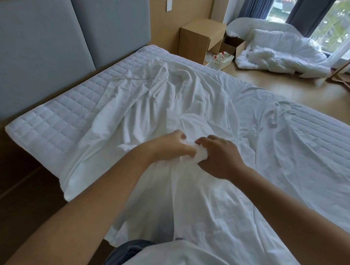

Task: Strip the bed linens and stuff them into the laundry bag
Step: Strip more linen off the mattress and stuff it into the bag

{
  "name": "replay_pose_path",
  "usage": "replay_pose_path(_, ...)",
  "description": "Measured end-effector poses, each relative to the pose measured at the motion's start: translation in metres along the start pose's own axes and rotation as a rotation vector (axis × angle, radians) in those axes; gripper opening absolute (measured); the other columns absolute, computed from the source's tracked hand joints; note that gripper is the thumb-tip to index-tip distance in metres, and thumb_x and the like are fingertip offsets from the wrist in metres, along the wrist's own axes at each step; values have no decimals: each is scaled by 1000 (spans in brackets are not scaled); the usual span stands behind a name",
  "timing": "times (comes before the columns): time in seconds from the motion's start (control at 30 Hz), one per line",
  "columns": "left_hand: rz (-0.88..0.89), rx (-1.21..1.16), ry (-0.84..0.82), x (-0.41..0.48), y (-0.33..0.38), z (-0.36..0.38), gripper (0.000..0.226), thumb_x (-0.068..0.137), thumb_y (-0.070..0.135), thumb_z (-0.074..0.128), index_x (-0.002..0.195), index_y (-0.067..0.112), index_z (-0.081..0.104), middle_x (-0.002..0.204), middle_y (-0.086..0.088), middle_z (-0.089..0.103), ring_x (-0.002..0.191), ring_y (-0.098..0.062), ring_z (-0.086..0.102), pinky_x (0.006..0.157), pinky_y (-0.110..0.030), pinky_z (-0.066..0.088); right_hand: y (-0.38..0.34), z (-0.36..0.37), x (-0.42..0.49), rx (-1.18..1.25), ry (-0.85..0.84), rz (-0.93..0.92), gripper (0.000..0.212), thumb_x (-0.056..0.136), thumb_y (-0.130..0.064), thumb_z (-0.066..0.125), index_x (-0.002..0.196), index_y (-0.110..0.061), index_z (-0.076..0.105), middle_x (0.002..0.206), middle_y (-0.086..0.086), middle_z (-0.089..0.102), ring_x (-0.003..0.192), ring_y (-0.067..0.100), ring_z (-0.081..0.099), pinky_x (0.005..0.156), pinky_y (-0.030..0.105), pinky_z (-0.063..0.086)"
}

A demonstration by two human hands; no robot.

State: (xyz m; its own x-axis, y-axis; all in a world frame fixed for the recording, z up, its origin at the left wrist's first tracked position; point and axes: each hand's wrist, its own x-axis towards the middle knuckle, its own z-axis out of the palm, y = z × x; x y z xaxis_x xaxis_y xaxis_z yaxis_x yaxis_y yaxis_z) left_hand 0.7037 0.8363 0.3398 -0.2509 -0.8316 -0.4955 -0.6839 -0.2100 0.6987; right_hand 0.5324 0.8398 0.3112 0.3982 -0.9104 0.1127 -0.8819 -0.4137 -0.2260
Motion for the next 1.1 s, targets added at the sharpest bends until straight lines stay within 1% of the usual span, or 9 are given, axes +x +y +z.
replay_pose_path(0.13,240,796,341,-18,-17,46,120,70,59,70,149,24,-13,156,-9,-2,144,-27,-1,114,-55,6,8,-5,12,472,-252,449,18,57,-22,70,71,-11,66,71,6,66,74,27,63,64,33,49)
replay_pose_path(0.23,483,1049,596,-1,-60,70,145,44,55,87,149,29,-10,153,-19,2,141,-38,6,105,-67,20,6,-21,17,752,-455,483,27,47,-18,64,72,-8,64,67,6,61,65,22,59,57,28,46)
replay_pose_path(0.33,914,931,928,26,-68,47,96,65,41,76,143,30,21,137,-13,36,119,-36,44,86,-58,49,9,-36,12,945,-635,504,28,51,-11,65,79,-6,65,67,11,63,65,27,59,60,29,47)
replay_pose_path(0.43,1077,731,835,28,-38,16,53,76,39,55,124,20,46,103,-11,61,74,-31,63,54,-34,51,23,-44,7,1027,-772,598,57,41,-21,70,95,-3,68,81,21,67,73,35,62,73,40,48)
replay_pose_path(0.57,646,751,488,27,-21,-5,39,72,42,62,102,17,62,88,-6,66,75,-30,65,59,-27,40,22,-48,8,672,-428,513,53,76,-36,73,122,-16,55,112,10,63,96,25,60,92,39,45)
replay_pose_path(0.7,220,419,163,29,-12,-10,25,63,31,79,68,22,56,71,7,59,73,-18,58,57,-27,39,-9,-14,-13,-84,-261,6,124,57,-65,76,149,-31,1,152,10,15,140,29,17,114,47,20)
replay_pose_path(0.83,88,-15,-82,20,4,-25,19,65,18,77,80,10,68,73,-2,65,70,-18,63,65,-29,49,2,14,3,-256,243,-219,107,45,-50,84,137,-25,34,120,16,48,104,34,51,87,48,43)
replay_pose_path(0.93,-3,-172,-231,14,5,-40,23,73,20,75,95,14,69,86,-7,71,78,-22,68,69,-30,53,-2,0,21,-103,199,-233,83,54,-38,79,126,-23,42,93,10,62,74,32,63,62,35,48)
replay_pose_path(1.1,135,843,184,5,-11,-7,114,65,60,75,150,28,5,152,-10,18,142,-33,20,112,-52,22,2,0,34,266,-201,180,60,65,-32,80,121,-26,57,101,-1,65,94,24,61,76,30,44)
